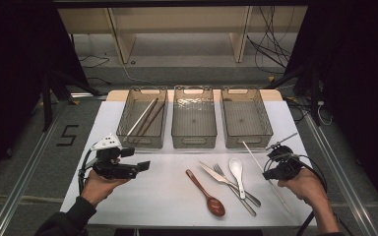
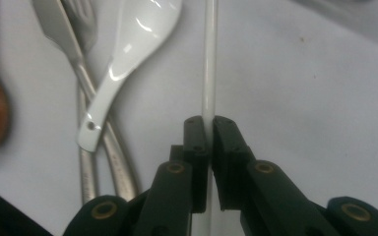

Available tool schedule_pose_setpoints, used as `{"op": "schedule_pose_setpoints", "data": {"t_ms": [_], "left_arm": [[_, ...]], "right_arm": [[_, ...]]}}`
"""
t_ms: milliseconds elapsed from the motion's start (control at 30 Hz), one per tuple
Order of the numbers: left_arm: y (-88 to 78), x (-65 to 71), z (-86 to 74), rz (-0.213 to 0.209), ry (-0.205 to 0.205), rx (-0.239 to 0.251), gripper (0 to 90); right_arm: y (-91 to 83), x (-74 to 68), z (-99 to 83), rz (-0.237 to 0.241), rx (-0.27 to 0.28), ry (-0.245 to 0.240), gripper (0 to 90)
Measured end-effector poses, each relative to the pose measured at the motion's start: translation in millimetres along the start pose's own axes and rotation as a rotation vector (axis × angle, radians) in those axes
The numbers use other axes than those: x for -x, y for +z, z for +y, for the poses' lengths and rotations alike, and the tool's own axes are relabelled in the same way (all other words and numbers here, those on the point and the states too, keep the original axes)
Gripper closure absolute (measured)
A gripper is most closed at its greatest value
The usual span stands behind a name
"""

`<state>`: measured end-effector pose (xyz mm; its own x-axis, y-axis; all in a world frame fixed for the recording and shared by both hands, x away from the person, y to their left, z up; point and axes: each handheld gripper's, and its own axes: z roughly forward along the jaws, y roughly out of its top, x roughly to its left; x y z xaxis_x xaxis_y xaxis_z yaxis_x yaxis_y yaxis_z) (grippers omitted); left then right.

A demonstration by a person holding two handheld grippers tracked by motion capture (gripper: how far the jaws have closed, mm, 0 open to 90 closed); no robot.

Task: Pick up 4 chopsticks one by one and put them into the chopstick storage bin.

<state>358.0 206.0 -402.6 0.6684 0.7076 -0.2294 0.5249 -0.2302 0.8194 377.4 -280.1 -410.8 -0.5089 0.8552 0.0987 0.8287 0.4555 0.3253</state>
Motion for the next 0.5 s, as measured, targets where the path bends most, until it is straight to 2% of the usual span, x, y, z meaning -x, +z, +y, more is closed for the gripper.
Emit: {"op": "schedule_pose_setpoints", "data": {"t_ms": [67,233,500], "left_arm": [[1.0,1.1,0.2,-0.001,-0.001,0.002,16.0],[3.4,3.3,1.0,-0.005,0.004,-0.002,16.0],[7.2,7.6,2.0,-0.016,0.014,-0.010,16.0]], "right_arm": [[-3.4,-1.9,1.4,0.016,0.033,-0.001,85.8],[-10.8,-12.3,7.3,0.016,0.105,-0.023,85.8],[-17.8,-25.5,16.6,0.052,0.239,-0.015,85.8]]}}
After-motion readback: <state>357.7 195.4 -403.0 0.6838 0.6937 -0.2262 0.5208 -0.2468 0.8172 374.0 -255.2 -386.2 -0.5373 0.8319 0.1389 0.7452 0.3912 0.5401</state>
